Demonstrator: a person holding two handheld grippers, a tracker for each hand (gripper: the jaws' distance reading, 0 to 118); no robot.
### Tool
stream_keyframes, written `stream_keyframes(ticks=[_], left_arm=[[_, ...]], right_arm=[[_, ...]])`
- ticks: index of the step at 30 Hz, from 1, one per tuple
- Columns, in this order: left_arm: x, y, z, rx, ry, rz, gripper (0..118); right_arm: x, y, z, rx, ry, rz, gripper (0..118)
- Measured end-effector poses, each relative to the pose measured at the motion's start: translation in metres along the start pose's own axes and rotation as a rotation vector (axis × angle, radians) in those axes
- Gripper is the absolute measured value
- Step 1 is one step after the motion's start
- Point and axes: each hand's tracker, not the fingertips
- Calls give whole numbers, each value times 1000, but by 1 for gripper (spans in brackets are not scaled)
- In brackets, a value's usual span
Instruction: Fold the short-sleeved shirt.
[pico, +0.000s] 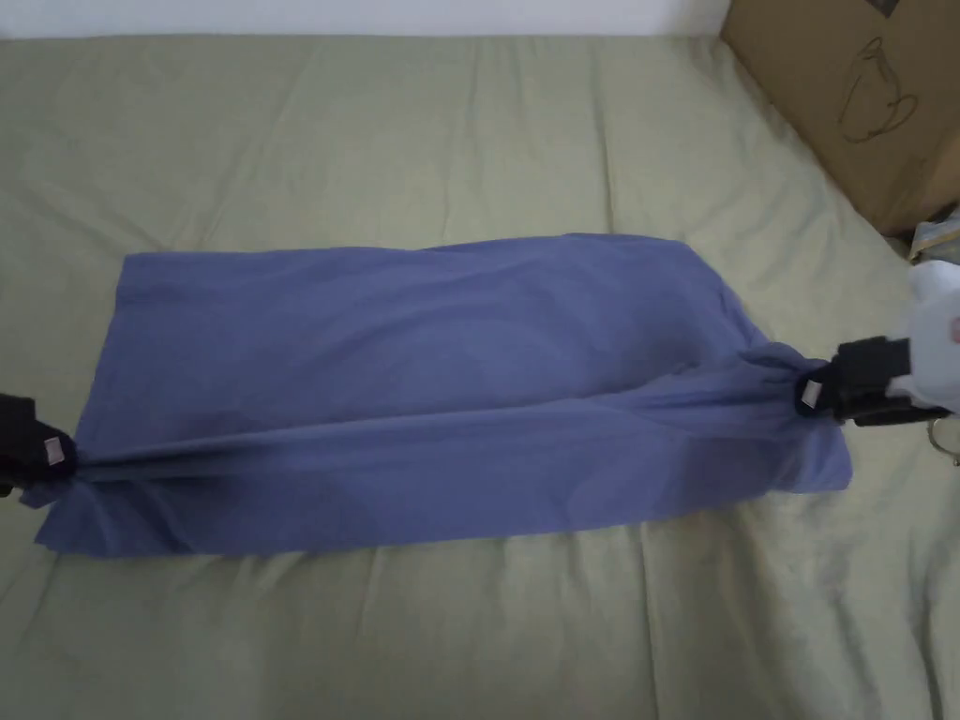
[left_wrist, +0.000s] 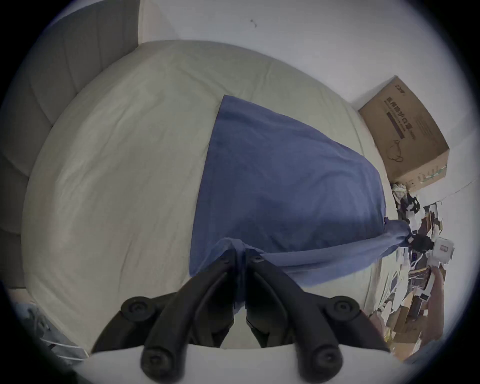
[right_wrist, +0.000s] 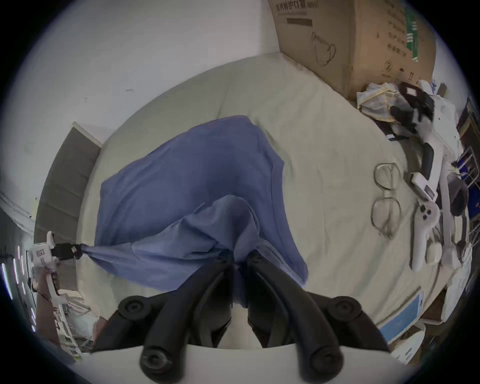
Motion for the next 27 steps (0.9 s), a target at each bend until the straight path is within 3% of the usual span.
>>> stream_keyframes(ticks=[8,9,10,11,12,13,15,21,25,26,27], left_arm=[[7,30,-45,-31,20,56,10],[6,29,-44,-17,23,65,24],[7,27,-42,9,53,41,45],[10,24,-40,26,91,0,76],[13,19,-36,36,118,-56,109],[15,12,-32,44,136,-98,118],[19,-1,-15,119,133,-152,113],[21,-55,33,229,143,-223,113],[17,-87,59,261,193,-274,91],[13,-91,60,263,195,-271,62],[11,-96,62,255,200,-263,12]], right_arm=[[-1,20,-65,-36,-81,-38,14],[-1,16,-66,1,-88,-60,35],[-3,11,-65,30,-131,-62,60],[-6,7,-64,40,-169,-39,86],[-9,2,-60,49,-197,8,98],[-13,-3,-52,77,-209,37,98],[-19,-14,-37,111,-196,70,98],[-43,-57,16,263,-187,139,98],[-54,-81,36,301,-109,158,95],[-56,-85,40,316,-92,159,85],[-58,-88,41,320,-95,158,53]])
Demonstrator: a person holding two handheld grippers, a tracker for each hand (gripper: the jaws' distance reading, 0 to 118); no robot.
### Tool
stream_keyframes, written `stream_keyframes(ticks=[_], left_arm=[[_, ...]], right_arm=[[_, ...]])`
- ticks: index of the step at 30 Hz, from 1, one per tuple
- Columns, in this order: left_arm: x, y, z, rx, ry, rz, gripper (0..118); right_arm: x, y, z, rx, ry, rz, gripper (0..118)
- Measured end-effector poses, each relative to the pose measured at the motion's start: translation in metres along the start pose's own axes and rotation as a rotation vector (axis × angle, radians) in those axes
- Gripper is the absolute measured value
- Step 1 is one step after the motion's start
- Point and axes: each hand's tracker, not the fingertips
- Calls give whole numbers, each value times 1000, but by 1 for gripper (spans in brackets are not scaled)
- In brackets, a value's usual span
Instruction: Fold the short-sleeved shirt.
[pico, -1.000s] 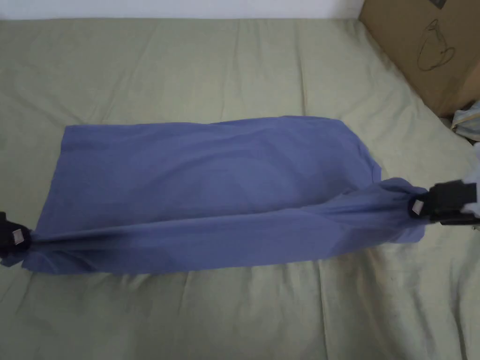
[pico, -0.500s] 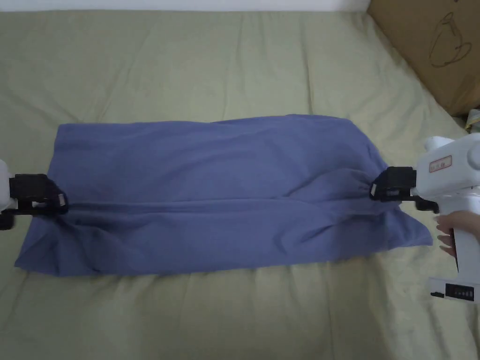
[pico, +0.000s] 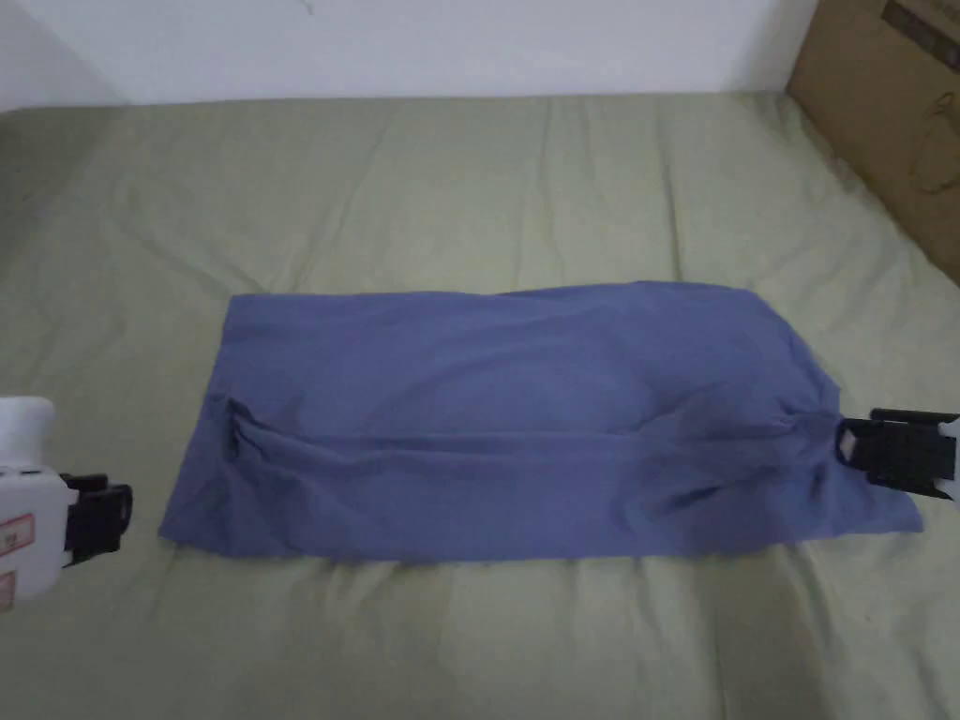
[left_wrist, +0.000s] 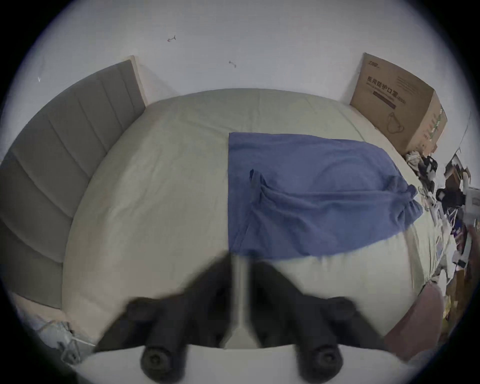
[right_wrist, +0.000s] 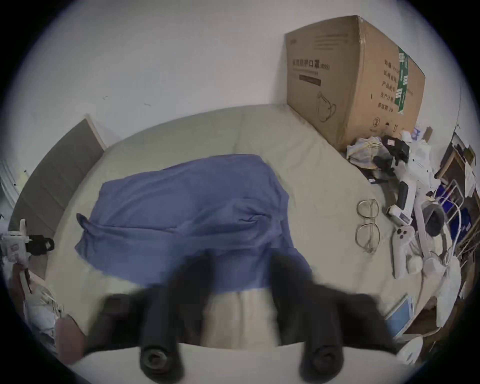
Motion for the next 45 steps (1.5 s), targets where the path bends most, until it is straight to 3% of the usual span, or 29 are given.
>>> stream_keyframes(ticks=[1,2,10,11,13,14,16,22,25,28,29,32,33,38,41,44,45], left_arm=[[-1,-5,4,-9,4,9,1],[-3,-7,5,-19,-15,36,0],[-17,3,-41,-113,-52,116,4],[-19,7,-50,-126,-47,131,17],[-24,14,-73,-157,-25,158,95],[-25,16,-83,-169,-13,167,118],[-25,19,-101,-164,3,175,111],[-9,19,-152,-260,52,131,110],[13,13,-157,-267,-88,110,102],[31,10,-145,-227,-26,-36,91],[29,10,-142,-218,-21,-33,80],[10,10,-129,-186,-41,43,20],[3,10,-126,-175,-100,101,7],[-10,7,-118,-176,-119,187,5],[-11,5,-117,-176,-125,200,4],[-10,5,-115,-163,-121,189,4],[-10,6,-115,-162,-124,191,4]], right_arm=[[-3,-1,1,-4,-3,5,19],[-5,-3,1,-9,-4,6,2],[-10,-8,-10,-84,36,17,1],[-11,-8,-12,-95,38,18,1],[-9,-8,-15,-109,37,19,1],[-9,-9,-16,-113,37,20,1],[-6,-9,-19,-124,41,25,1],[-2,-11,-32,-154,34,31,1],[0,-13,-38,-166,37,13,2],[1,-16,-40,-172,45,-1,2],[1,-16,-40,-173,46,-2,1],[7,-18,-39,-174,44,-5,2],[10,-18,-38,-173,41,-8,2],[35,-15,-35,-149,35,-75,2],[56,-12,-42,-163,18,-141,1],[78,-8,-57,-185,62,-230,2],[83,-7,-63,-195,49,-256,10]])
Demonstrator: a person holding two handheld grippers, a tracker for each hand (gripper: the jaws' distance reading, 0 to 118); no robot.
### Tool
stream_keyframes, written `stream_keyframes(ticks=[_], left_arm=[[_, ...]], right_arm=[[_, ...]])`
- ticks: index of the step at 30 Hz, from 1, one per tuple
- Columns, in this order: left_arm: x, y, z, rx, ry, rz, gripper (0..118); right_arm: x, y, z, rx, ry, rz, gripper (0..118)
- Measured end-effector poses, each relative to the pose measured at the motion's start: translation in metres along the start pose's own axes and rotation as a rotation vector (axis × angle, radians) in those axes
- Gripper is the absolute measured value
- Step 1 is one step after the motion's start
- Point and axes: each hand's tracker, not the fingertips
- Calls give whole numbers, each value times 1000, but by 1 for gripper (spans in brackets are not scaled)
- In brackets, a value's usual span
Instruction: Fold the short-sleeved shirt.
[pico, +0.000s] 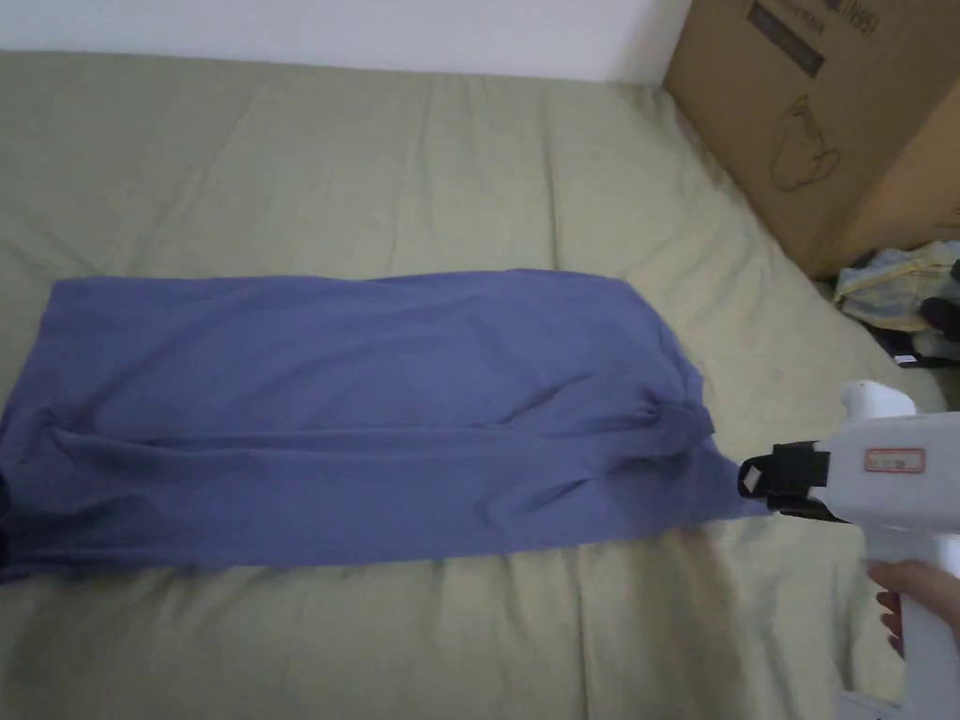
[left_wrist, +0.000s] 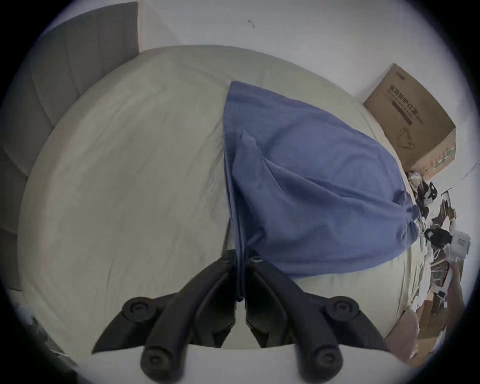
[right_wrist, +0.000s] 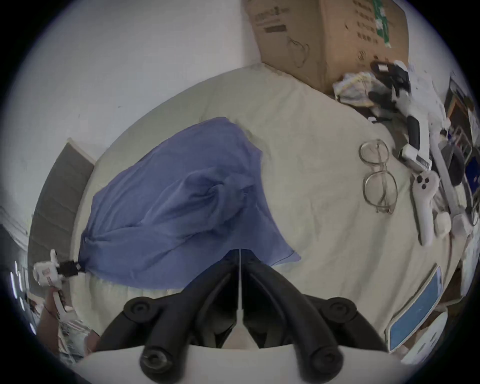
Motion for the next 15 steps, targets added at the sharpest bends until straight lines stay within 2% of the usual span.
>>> stream_keyframes(ticks=[2,3,4,10,13,14,15], left_arm=[[2,0,3,-1,-1,0,4],[3,1,4,1,0,-7,4],[5,2,5,2,4,-17,4],[5,2,6,-12,2,-25,4],[5,3,4,-20,0,-14,4],[5,2,5,-21,0,-13,4],[5,2,4,-21,0,-12,4]], right_arm=[[8,8,-11,-23,-15,-27,58],[10,11,-19,-37,-41,-33,93],[12,14,-26,-63,-85,-26,102],[12,23,-60,-133,-80,-37,102],[5,23,-69,-167,-45,-26,101],[1,23,-69,-166,-43,-8,94],[-5,21,-67,-150,-76,36,72]])
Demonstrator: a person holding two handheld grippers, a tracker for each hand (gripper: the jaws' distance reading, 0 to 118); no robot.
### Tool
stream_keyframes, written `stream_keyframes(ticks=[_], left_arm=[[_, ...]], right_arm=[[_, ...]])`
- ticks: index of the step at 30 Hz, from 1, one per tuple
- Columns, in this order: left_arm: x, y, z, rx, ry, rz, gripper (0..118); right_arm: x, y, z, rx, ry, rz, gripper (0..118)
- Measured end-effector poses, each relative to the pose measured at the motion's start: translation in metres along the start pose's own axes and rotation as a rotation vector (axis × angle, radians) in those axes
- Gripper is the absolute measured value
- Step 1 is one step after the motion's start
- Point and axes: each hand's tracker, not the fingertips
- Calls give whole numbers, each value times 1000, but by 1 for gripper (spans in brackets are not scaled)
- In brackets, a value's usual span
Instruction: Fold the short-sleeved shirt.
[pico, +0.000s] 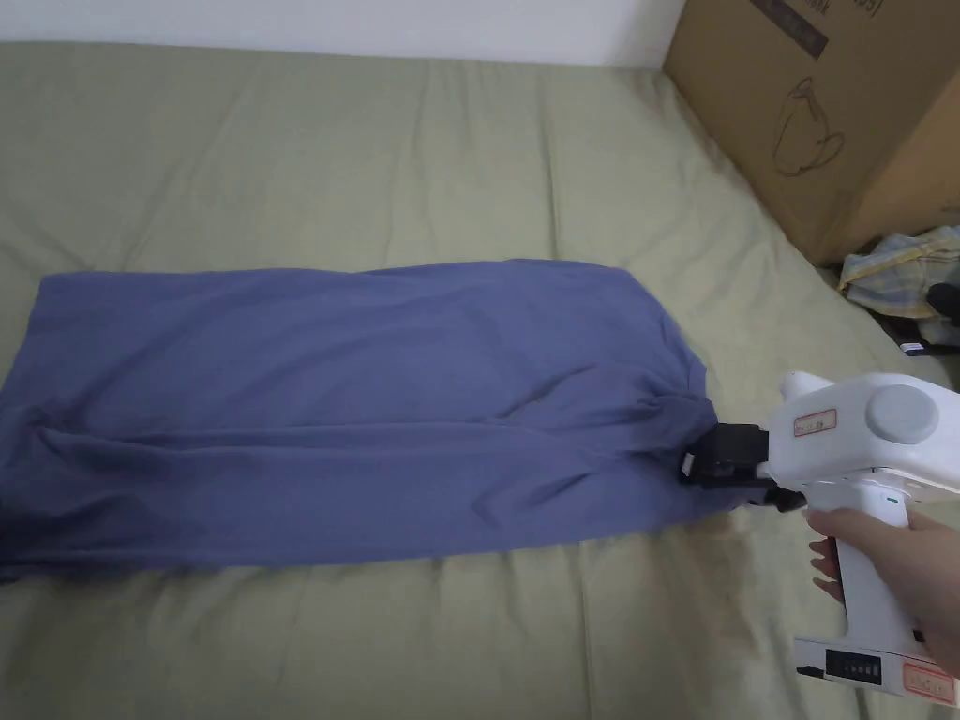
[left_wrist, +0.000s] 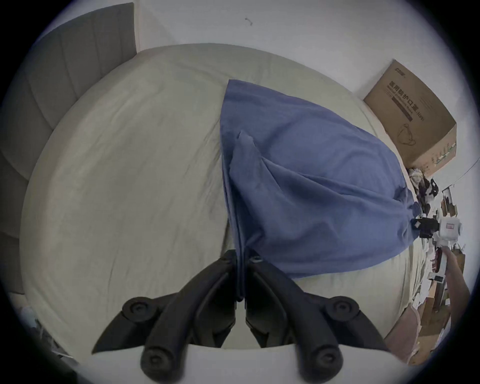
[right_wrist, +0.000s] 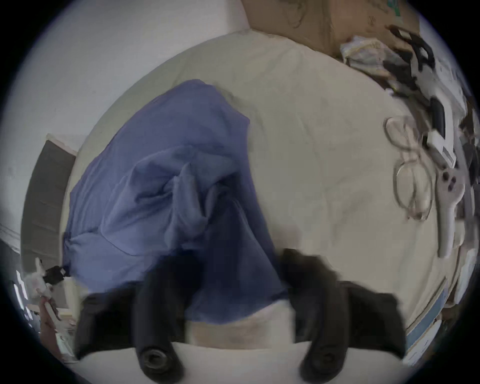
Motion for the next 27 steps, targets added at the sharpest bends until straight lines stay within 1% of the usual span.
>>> stream_keyframes(ticks=[1,2,3,5,6,7,13,15,19,23,27], left_arm=[[0,0,0,0,0,0,4],[1,0,-1,-2,-1,-1,4],[-1,0,-1,-3,-3,-1,4],[-1,1,-1,-4,-2,2,4],[-1,2,-1,-7,-5,2,4],[-3,2,1,-10,-7,-1,4],[-3,5,32,-11,-22,-21,4],[-3,-3,47,-12,-14,-42,4],[-10,-35,70,-36,-42,-28,4],[-18,-68,72,-72,-47,-26,4],[-25,-90,54,-119,-56,15,4]], right_arm=[[-3,0,2,12,-33,26,46],[-3,0,3,6,-11,21,14],[-3,0,6,3,54,-6,10],[-7,-1,10,-13,25,24,10],[-8,-2,14,-5,-8,68,10],[-8,-2,19,0,-7,87,10],[4,-12,64,32,44,29,10],[6,-23,77,21,52,36,10],[11,-55,94,-10,44,67,10],[24,-82,93,-42,48,46,10],[33,-97,74,-82,45,-4,10]])
